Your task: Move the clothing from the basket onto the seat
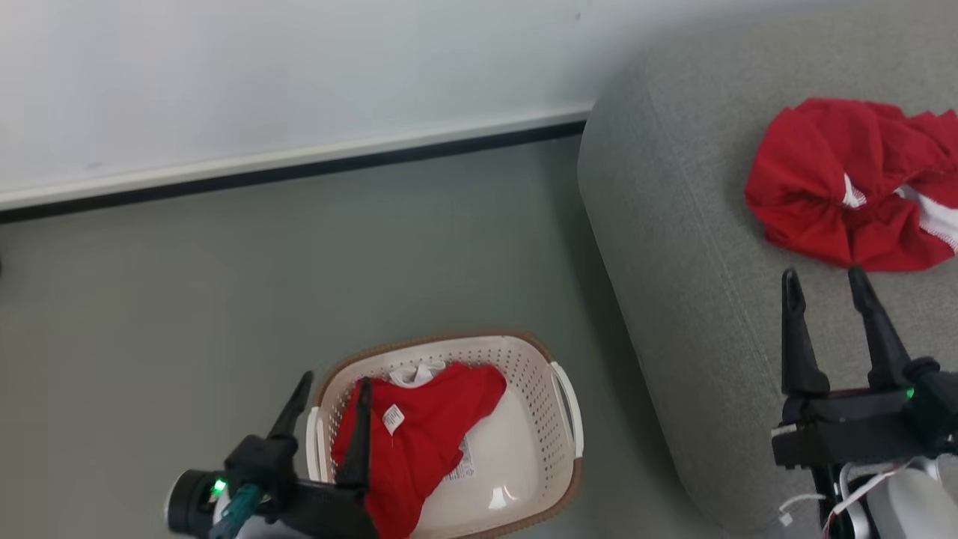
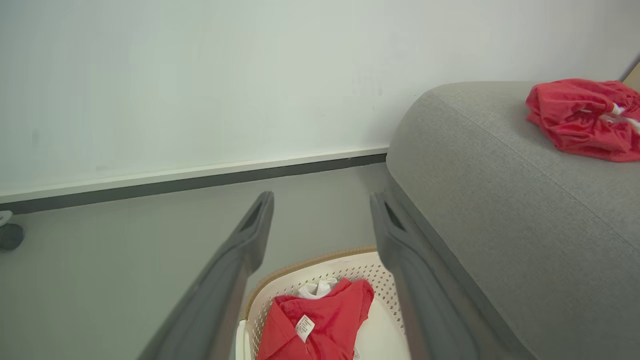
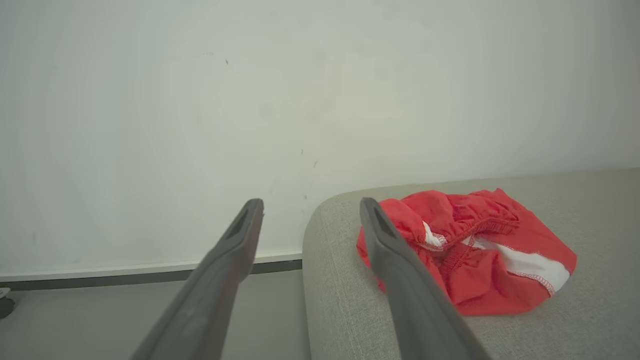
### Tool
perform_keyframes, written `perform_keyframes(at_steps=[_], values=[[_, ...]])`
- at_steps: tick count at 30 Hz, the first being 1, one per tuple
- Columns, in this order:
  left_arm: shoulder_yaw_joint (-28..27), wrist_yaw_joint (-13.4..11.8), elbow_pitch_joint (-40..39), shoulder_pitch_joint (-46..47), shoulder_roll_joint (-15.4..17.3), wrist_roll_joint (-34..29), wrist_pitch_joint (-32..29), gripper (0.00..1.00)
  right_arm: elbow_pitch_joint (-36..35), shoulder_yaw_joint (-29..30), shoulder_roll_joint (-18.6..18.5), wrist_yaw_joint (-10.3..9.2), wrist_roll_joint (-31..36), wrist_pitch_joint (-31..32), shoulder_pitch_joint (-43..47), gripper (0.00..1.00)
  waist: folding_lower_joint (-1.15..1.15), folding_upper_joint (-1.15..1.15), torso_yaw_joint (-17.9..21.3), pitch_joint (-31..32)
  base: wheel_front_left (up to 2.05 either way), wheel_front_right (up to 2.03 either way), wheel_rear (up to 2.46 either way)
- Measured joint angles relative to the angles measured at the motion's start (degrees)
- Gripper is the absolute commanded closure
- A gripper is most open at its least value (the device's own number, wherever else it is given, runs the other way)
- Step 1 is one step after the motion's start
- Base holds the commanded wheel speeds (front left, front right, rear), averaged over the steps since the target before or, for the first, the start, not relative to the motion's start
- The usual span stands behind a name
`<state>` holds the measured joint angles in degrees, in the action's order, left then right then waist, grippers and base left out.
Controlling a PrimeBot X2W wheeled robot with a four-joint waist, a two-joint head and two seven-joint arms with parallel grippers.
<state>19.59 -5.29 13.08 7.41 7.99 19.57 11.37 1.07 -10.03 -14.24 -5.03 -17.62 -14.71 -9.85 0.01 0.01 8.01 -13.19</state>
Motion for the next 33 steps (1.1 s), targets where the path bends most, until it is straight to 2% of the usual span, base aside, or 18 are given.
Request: perform_keyframes(at_steps=[14, 33], values=[[5.06, 1.34, 12.24, 10.56, -2.4, -3.59, -4.78, 0.0, -2.18, 1.2, -0.76, 1.47, 0.0, 0.0, -7.62, 0.0, 0.0, 0.0, 2.66, -9.54, 0.0, 0.0, 0.0], [7.02, 1.25, 24.79, 26.32, -2.99, -8.79, -9.25, 0.0, -6.65, 3.99, -1.47, 3.02, -0.09, -0.01, -18.3, 0.0, -0.01, 0.01, 6.07, -23.99, 0.0, 0.0, 0.0]])
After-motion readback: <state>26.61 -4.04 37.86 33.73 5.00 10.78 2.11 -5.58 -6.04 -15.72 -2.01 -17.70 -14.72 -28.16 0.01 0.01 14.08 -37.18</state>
